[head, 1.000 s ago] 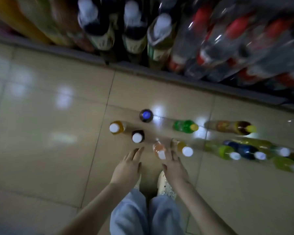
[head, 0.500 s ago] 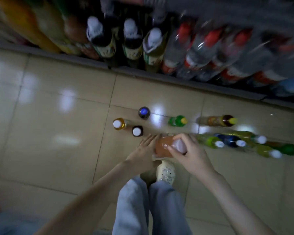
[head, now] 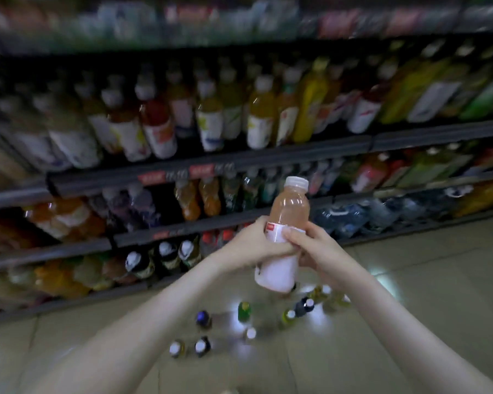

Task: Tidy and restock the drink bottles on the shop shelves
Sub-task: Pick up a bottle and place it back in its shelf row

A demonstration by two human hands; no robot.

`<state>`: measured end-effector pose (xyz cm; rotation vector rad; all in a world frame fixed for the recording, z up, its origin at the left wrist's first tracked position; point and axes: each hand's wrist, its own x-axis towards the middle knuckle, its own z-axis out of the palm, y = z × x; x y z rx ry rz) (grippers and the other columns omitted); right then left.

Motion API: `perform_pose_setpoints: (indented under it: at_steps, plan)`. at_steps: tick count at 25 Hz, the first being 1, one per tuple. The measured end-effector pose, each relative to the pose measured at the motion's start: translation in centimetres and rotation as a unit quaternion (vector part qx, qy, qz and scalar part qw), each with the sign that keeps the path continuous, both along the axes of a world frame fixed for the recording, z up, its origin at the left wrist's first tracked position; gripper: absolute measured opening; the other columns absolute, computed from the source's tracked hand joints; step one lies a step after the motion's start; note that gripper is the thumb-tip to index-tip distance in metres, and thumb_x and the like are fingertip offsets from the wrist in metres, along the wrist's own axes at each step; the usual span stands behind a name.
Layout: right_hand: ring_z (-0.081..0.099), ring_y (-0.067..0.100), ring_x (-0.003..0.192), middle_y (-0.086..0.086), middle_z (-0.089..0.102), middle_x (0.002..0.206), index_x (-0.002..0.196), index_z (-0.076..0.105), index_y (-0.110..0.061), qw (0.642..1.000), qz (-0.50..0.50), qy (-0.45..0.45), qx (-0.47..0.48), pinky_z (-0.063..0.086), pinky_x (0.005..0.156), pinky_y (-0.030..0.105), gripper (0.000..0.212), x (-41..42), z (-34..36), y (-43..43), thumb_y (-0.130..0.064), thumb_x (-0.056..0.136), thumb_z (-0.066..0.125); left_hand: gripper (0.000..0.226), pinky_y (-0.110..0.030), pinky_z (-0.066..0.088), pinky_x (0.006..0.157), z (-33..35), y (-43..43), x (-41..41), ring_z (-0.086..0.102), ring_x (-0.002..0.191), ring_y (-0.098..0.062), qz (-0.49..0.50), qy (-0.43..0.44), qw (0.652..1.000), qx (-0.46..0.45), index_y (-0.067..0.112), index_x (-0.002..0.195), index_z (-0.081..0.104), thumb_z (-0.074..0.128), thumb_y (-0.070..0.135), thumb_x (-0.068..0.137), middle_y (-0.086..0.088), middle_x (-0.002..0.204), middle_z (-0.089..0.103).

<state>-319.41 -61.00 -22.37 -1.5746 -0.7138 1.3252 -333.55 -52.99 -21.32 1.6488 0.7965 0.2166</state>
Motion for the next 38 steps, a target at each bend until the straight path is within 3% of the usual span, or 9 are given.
perform_pose_setpoints:
  at_steps: [3,7,12,15,20,24,32,35,38]
  plan:
    - [0.071,0.023,0.086,0.009,0.073,0.101,0.115,0.060,-0.007,0.998,-0.038,-0.009,0.046,0.057,0.070,0.036,0.042,5.1,5.6,-2.3,-0.032,0.083,0.069,0.062,-0.032,0.056,0.085,4.5,-1.3,5.7,0.065,0.093,-0.004,-0.001,-0.033,0.999,-0.002,0.029,0.110,0.051,0.084,0.047,0.061,0.007,0.104,0.065]
    - [0.071,0.028,0.092,0.011,0.073,0.100,0.112,0.062,-0.010,0.992,-0.074,-0.055,0.088,0.053,0.088,0.052,0.038,14.2,10.8,-7.0,-0.033,0.083,0.071,0.060,-0.028,0.054,0.085,8.7,-5.1,14.5,0.065,0.099,-0.004,-0.037,-0.100,0.994,0.020,0.029,0.123,0.052,0.081,0.038,0.072,0.010,0.110,0.067]
    - [0.072,0.023,0.087,0.008,0.074,0.097,0.112,0.062,-0.013,0.982,-0.097,-0.103,0.122,0.057,0.074,0.039,0.034,25.0,15.7,-11.4,-0.026,0.083,0.072,0.057,-0.033,0.052,0.092,12.3,-9.6,25.0,0.063,0.101,0.001,-0.018,-0.122,0.985,0.123,0.041,0.123,0.054,0.076,0.051,0.071,0.016,0.110,0.068]
    - [0.072,0.022,0.087,0.005,0.074,0.095,0.109,0.063,-0.016,0.977,-0.094,-0.123,0.147,0.057,0.076,0.042,0.031,29.0,17.8,-11.5,-0.027,0.081,0.073,0.061,-0.031,0.050,0.094,14.4,-10.5,28.7,0.061,0.104,0.003,0.007,-0.129,0.978,0.161,0.042,0.127,0.051,0.074,0.055,0.072,0.017,0.112,0.067]
    - [0.070,0.020,0.087,0.005,0.071,0.098,0.106,0.061,-0.018,0.974,-0.084,-0.120,0.173,0.055,0.079,0.037,0.029,31.9,18.1,-8.7,-0.025,0.081,0.074,0.067,-0.026,0.048,0.097,14.9,-8.6,31.2,0.056,0.110,0.002,0.024,-0.090,0.972,0.214,0.042,0.133,0.041,0.064,0.064,0.074,0.017,0.121,0.060]
    - [0.067,0.023,0.093,0.007,0.067,0.105,0.115,0.053,-0.014,0.974,-0.107,-0.098,0.172,0.055,0.077,0.039,0.042,33.5,15.7,-5.1,-0.021,0.080,0.075,0.041,-0.019,0.047,0.090,12.4,-5.2,30.8,0.059,0.103,0.001,0.066,-0.039,0.965,0.252,0.037,0.128,0.052,0.054,0.050,0.089,0.012,0.115,0.065]
    - [0.062,0.023,0.104,0.005,0.062,0.114,0.124,0.046,-0.013,0.964,-0.182,-0.093,0.168,0.051,0.093,0.050,0.062,36.4,10.8,3.8,-0.015,0.073,0.080,0.051,-0.027,0.036,0.099,6.1,8.6,28.0,0.037,0.131,-0.020,0.179,0.136,0.866,0.447,0.024,0.146,0.032,0.045,0.025,0.097,-0.001,0.145,0.036]
    - [0.060,0.016,0.102,0.001,0.060,0.114,0.123,0.044,-0.015,0.960,-0.185,-0.130,0.166,0.052,0.089,0.042,0.063,36.9,9.1,6.3,-0.015,0.072,0.082,0.054,-0.033,0.037,0.102,4.6,11.5,29.8,0.035,0.131,-0.027,0.144,0.186,0.837,0.494,0.022,0.146,0.029,0.047,0.021,0.095,-0.008,0.147,0.032]
    - [0.055,0.000,0.092,-0.008,0.056,0.106,0.118,0.040,-0.020,0.960,-0.141,-0.164,0.177,0.046,0.074,0.020,0.064,37.4,7.9,8.1,-0.011,0.071,0.082,0.057,-0.036,0.035,0.105,3.1,12.6,32.2,0.034,0.132,-0.030,0.129,0.222,0.826,0.501,0.020,0.146,0.028,0.049,0.022,0.093,-0.010,0.148,0.029]
